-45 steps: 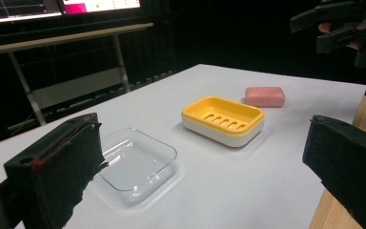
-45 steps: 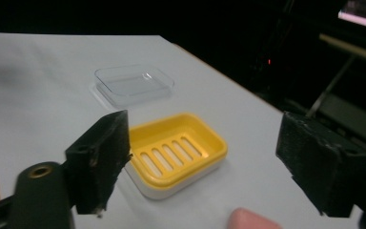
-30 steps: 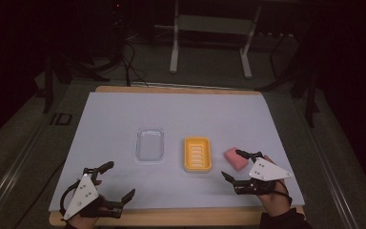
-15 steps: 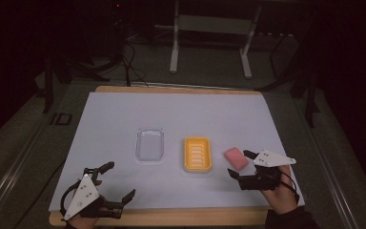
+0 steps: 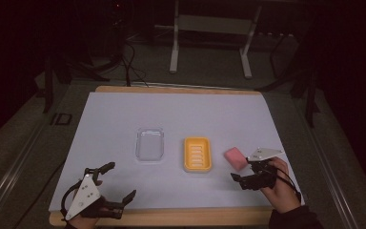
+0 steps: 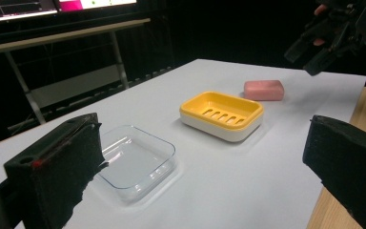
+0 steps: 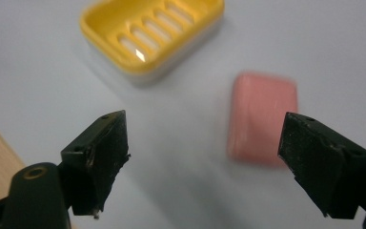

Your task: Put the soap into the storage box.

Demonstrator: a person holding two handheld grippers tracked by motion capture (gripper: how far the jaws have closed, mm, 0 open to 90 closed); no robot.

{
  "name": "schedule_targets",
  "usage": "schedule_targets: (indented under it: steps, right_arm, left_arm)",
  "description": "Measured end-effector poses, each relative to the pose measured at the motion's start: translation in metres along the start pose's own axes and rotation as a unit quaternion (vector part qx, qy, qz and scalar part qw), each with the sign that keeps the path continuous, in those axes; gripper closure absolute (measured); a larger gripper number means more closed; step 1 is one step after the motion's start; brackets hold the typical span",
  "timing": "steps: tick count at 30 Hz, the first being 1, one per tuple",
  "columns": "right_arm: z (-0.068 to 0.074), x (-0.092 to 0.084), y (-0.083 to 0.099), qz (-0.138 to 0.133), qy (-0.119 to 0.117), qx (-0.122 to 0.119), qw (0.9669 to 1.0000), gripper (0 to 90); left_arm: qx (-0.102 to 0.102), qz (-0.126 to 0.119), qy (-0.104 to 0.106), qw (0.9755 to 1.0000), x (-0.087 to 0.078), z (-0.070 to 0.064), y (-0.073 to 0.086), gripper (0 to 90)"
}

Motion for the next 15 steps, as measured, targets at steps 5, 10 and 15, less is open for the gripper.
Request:
schedule_targets:
  steps: [5, 10, 15]
  right_arm:
    - [-0.003, 0.008, 0.007, 0.067, 0.006, 0.028, 0.9973, 16.3]
    - [-0.007, 0.012, 0.011, 0.114, -0.011, 0.067, 0.9912, 12.9]
    - [-0.009, 0.012, 0.013, 0.135, -0.015, 0.081, 0.9874, 12.9]
  left_arm:
    - [0.001, 0.001, -0.001, 1.0, 0.0, 0.0, 0.0, 0.4]
    - [0.002, 0.002, -0.001, 1.0, 0.0, 0.0, 0.0, 0.4]
    - [0.001, 0.0, -0.002, 1.0, 0.0, 0.0, 0.0, 0.4]
Point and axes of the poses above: each handheld gripper's, and its own axes: x roughly forward along the jaws, y roughly out of its underside, z roughly to its left, the point moved 2 cm from there along x, roughly forward along the jaws, and after that the axes turned 10 degrees about -x, right-handed, at the moved point
